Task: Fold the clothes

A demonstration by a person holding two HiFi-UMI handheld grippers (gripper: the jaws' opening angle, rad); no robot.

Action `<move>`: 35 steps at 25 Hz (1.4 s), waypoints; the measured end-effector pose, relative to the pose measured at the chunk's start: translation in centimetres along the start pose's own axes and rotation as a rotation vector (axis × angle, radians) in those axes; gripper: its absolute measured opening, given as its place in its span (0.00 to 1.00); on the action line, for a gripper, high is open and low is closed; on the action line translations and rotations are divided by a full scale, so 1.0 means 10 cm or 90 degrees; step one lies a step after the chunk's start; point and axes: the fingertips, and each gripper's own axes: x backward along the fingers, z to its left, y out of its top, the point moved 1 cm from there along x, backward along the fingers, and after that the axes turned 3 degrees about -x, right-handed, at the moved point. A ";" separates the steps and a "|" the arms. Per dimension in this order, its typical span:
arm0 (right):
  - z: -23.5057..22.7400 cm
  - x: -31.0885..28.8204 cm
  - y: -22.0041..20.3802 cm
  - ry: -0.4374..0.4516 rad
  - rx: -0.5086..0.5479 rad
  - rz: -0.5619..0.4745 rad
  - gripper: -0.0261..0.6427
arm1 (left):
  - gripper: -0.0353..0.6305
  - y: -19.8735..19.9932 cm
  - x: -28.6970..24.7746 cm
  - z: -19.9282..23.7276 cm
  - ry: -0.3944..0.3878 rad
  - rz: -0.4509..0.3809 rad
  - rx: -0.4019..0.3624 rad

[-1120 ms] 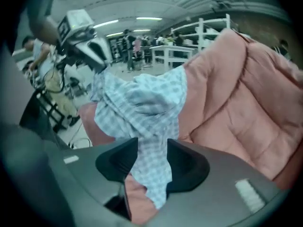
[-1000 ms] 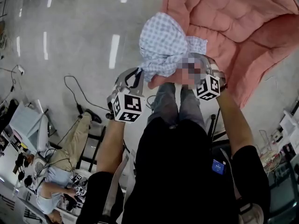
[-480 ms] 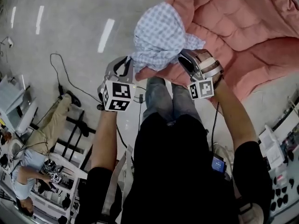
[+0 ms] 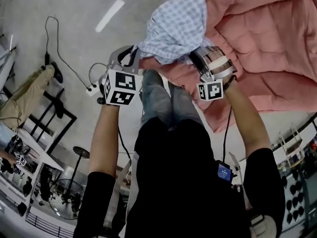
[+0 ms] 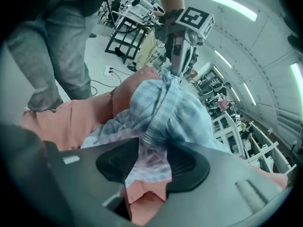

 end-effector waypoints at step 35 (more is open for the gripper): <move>-2.26 1.55 0.70 -0.066 -0.270 -0.128 0.17 | 0.12 1.20 1.93 0.29 0.137 -0.140 -0.106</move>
